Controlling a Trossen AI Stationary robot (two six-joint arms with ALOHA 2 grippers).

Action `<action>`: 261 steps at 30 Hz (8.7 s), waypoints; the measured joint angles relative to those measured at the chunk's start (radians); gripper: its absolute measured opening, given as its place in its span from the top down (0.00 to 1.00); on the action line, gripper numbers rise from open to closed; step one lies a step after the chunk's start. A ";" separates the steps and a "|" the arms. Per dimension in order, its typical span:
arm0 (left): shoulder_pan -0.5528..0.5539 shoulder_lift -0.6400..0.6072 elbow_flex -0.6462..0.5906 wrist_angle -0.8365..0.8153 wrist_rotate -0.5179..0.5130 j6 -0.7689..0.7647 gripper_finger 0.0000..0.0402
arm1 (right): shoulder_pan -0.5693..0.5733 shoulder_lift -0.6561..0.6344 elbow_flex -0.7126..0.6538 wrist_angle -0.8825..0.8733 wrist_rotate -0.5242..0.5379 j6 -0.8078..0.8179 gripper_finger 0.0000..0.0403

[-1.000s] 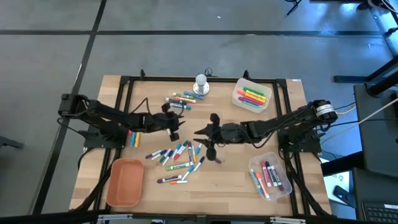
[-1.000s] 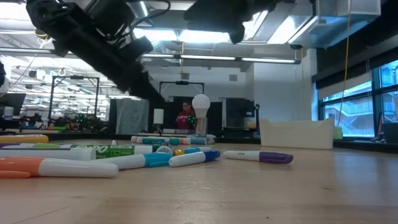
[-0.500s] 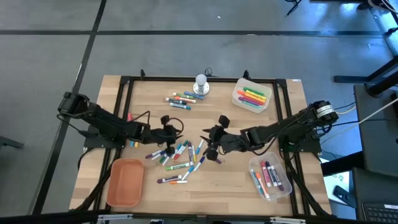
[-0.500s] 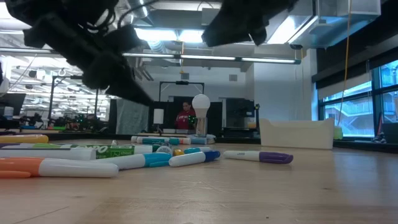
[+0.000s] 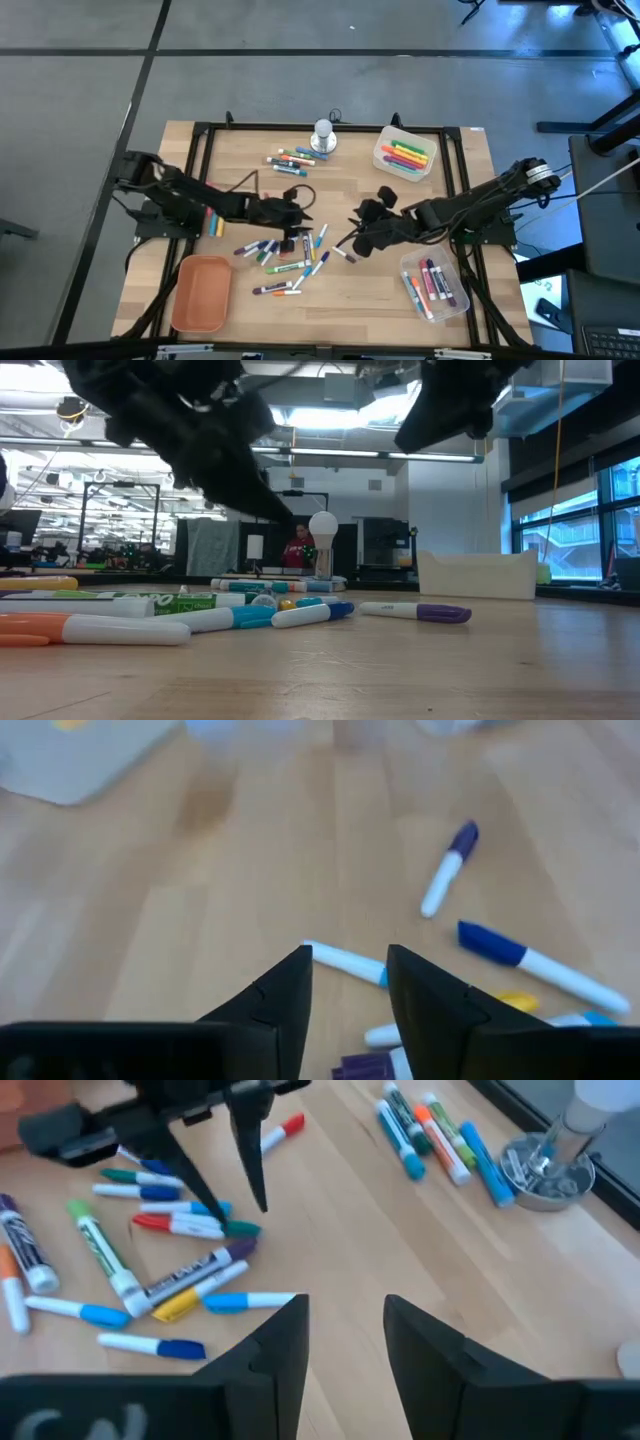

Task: Pick & Place Markers
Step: Put the medium violet marker pen into the transparent bin

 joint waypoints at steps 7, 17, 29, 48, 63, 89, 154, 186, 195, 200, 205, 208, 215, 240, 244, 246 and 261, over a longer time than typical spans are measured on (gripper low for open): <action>-0.022 0.146 0.120 -0.025 0.176 0.033 0.66 | 0.000 0.000 0.000 -0.009 -0.007 0.005 0.67; -0.044 0.238 0.373 -0.495 0.174 0.148 0.66 | 0.015 0.001 0.000 -0.017 -0.044 0.002 0.67; -0.051 0.248 0.445 -0.749 0.166 0.260 0.73 | 0.028 0.001 0.000 -0.026 -0.053 0.037 0.67; -0.043 0.291 0.445 -0.717 0.030 0.270 0.74 | 0.028 0.001 -0.001 -0.048 -0.072 0.050 0.67; -0.029 0.296 0.441 -0.702 -0.101 0.204 0.68 | 0.027 0.001 0.000 -0.051 -0.072 0.054 0.67; -0.008 0.293 0.443 -0.733 0.006 0.168 0.71 | 0.027 0.002 0.000 -0.052 -0.072 0.073 0.67; -0.026 0.083 0.364 -0.491 -0.484 -0.183 0.83 | -0.189 0.056 -0.494 1.061 -0.193 0.025 0.53; 0.048 -0.007 -0.005 0.493 -0.007 -0.248 0.83 | -0.174 0.062 -0.477 1.419 -0.262 -0.223 0.57; 0.014 -0.007 -0.004 0.539 -0.026 -0.211 0.83 | -0.173 0.062 -0.477 1.442 -0.313 -0.224 0.72; 0.014 -0.007 -0.003 0.548 -0.024 -0.211 0.83 | -0.174 0.062 -0.477 1.469 -0.328 -0.243 0.71; 0.004 -0.007 -0.003 0.559 -0.019 -0.214 0.83 | -0.174 0.062 -0.477 1.472 -0.334 -0.243 0.71; 0.000 -0.007 -0.003 0.567 -0.021 -0.213 0.82 | -0.173 0.062 -0.477 1.479 -0.338 -0.245 0.71; -0.003 -0.007 -0.003 0.571 -0.012 -0.212 0.82 | -0.172 0.081 -0.460 1.489 -0.358 -0.246 0.71; -0.002 -0.007 -0.002 0.441 0.004 -0.178 0.75 | -0.141 0.140 -0.302 1.176 -0.239 -0.320 0.87; -0.001 -0.008 -0.001 0.391 -0.017 -0.151 0.70 | -0.122 0.053 -0.201 0.735 -0.190 -0.288 0.87; -0.002 -0.009 -0.001 0.355 -0.041 -0.149 0.68 | -0.102 0.020 -0.112 0.482 -0.230 -0.235 0.87; -0.002 0.018 -0.003 0.268 -0.202 -0.151 0.64 | 0.212 0.003 0.274 -0.799 -0.550 0.503 0.87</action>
